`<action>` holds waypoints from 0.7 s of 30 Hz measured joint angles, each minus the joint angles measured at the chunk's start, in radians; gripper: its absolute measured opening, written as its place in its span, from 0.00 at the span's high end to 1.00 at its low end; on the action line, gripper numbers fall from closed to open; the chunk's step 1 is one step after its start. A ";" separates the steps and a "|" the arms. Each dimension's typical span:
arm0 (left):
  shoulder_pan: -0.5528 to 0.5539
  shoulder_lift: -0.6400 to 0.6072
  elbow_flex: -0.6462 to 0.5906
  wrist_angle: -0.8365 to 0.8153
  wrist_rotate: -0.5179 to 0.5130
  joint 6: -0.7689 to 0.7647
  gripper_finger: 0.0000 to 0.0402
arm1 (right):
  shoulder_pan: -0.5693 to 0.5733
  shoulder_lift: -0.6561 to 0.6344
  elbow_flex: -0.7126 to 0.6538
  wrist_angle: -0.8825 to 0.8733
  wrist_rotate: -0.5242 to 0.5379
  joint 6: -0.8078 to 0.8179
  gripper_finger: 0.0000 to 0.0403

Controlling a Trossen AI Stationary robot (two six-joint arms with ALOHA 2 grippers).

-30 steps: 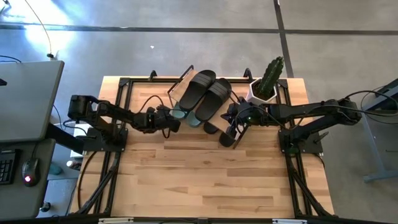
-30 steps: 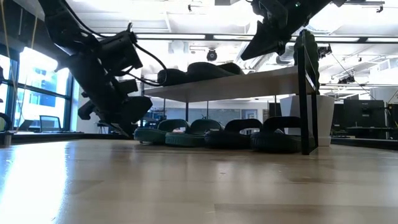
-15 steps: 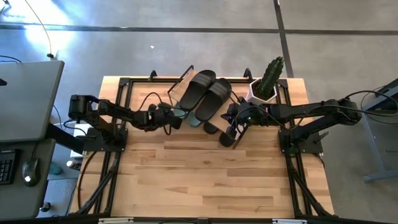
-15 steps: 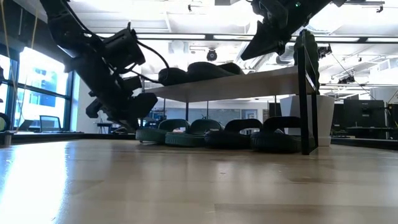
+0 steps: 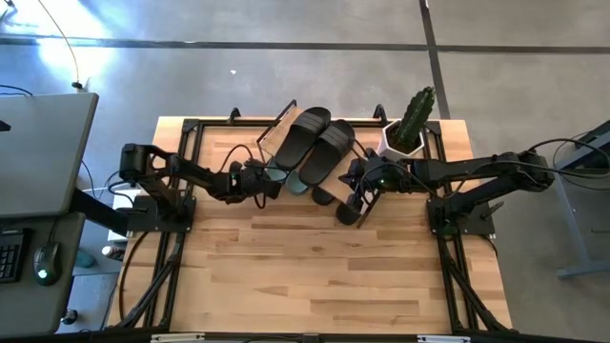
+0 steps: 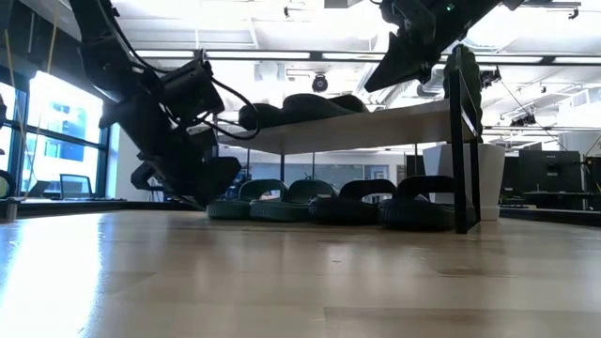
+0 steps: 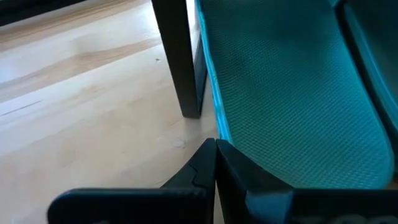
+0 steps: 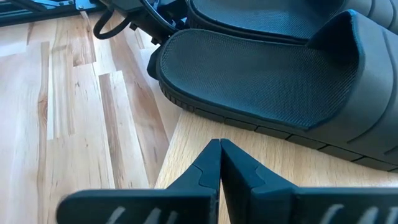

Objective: Pick and place slides into the shelf
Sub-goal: Adjust the green slides under the shelf

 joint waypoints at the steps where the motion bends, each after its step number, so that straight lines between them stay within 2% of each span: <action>1: 0.000 0.000 0.000 0.002 0.000 0.000 1.00 | 0.000 0.000 0.000 0.000 0.000 0.000 1.00; 13: 0.006 0.002 0.000 0.042 -0.046 0.006 1.00 | 0.000 0.000 0.000 0.000 -0.002 -0.001 1.00; 21: 0.006 0.002 0.000 0.041 -0.041 0.006 1.00 | 0.000 0.000 0.000 -0.001 -0.003 -0.007 1.00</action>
